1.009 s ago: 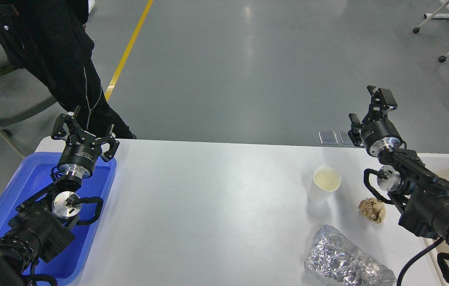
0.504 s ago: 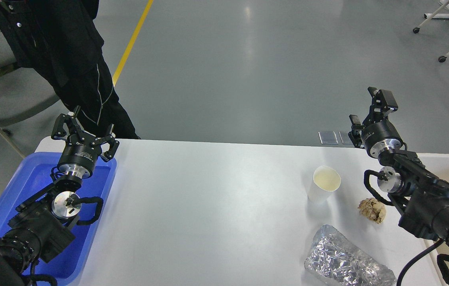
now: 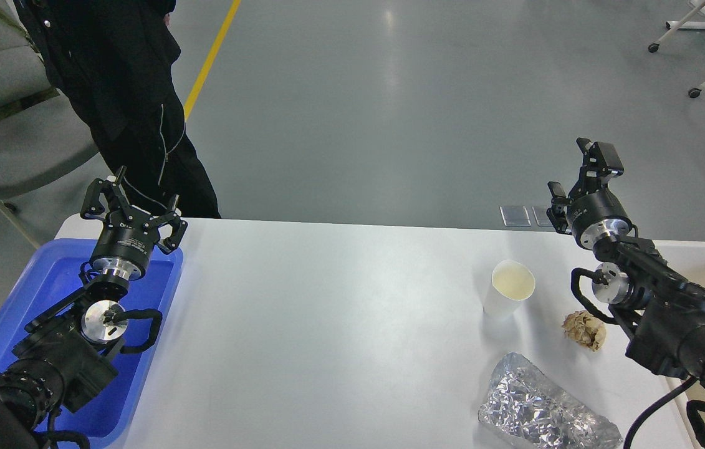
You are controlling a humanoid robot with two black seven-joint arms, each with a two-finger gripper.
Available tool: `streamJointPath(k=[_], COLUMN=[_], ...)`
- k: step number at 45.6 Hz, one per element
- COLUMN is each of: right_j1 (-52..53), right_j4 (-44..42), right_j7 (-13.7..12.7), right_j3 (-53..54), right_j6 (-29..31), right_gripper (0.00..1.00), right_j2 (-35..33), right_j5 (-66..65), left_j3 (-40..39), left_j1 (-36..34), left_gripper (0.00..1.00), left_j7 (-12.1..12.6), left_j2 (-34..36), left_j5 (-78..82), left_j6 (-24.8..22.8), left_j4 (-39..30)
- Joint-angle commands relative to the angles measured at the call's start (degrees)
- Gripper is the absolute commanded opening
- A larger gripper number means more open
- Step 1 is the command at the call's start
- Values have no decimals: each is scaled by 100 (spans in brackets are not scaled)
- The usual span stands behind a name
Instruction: Tidy desktop
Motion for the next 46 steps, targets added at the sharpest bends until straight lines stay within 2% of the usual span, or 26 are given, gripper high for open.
streamJointPath(k=[1,23,29,32,35,39,46], right_j1=[-91,-21,-47,-100,-258,-460,-460], right_j4=[-9,0,228,710,1552,2582,3822], right_j7=[-31,-110,-628,-830,-936,-936,-901], right_j3=[-6,55,73,-14,-94,-357,-876], right_j6=[29,29,64,82,134,398,574], right_gripper=[100,100,100,100,100,100,100], right_j2=[-25,-236,-517,-797,-1394,-2229,-3522], right_j5=[0,9,210,272,238,115,-790], left_j3=[0,0,0,0,0,0,0], left_j1=[0,0,0,0,0,0,0], left_gripper=[100,100,100,100,100,100,100], left_j7=[-2,-2,-2,-2,-2,-2,-2], left_j2=[0,0,0,0,0,0,0], left_j5=[0,0,0,0,0,0,0], left_j6=[0,0,0,0,0,0,8], left_j4=[0,0,0,0,0,0,0])
